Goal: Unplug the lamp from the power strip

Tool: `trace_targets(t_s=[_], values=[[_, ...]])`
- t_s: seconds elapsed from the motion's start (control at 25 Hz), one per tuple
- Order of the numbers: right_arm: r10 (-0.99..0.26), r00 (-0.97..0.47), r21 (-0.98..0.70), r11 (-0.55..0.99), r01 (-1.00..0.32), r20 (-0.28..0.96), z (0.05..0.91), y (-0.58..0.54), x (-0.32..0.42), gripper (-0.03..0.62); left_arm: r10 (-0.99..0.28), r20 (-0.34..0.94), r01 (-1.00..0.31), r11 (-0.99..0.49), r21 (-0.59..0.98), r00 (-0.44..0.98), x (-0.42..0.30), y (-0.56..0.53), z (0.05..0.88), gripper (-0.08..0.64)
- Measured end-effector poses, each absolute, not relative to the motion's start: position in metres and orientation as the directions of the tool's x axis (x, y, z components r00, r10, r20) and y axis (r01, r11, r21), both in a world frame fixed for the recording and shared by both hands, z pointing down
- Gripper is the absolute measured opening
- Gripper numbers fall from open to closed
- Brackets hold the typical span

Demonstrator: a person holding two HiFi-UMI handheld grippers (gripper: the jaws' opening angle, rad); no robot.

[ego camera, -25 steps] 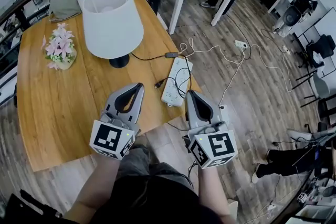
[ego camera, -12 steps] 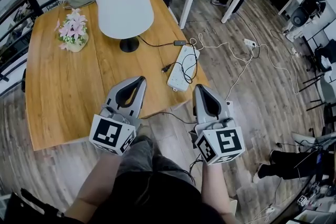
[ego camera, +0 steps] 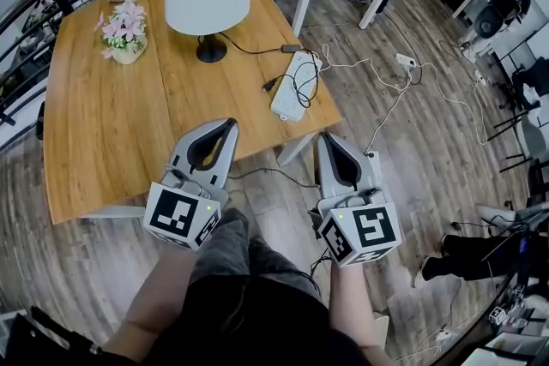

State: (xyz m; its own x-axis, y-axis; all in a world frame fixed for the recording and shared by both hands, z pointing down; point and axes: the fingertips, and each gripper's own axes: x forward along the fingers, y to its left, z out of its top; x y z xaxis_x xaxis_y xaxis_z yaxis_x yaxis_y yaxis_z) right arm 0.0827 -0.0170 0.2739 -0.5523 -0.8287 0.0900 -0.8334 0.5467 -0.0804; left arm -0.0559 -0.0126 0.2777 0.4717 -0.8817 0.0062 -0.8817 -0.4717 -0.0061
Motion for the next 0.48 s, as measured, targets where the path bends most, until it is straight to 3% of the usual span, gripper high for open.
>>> trace_targets(t_s=[0.48], values=[[-0.829, -0.555, -0.099, 0.549, -0.83, 0.063, 0.271, 0.03, 0.087, 0.008, -0.878, -0.013, -0.878, -0.478, -0.02, 0.478, -0.05, 0.031, 0.273, -0.005]])
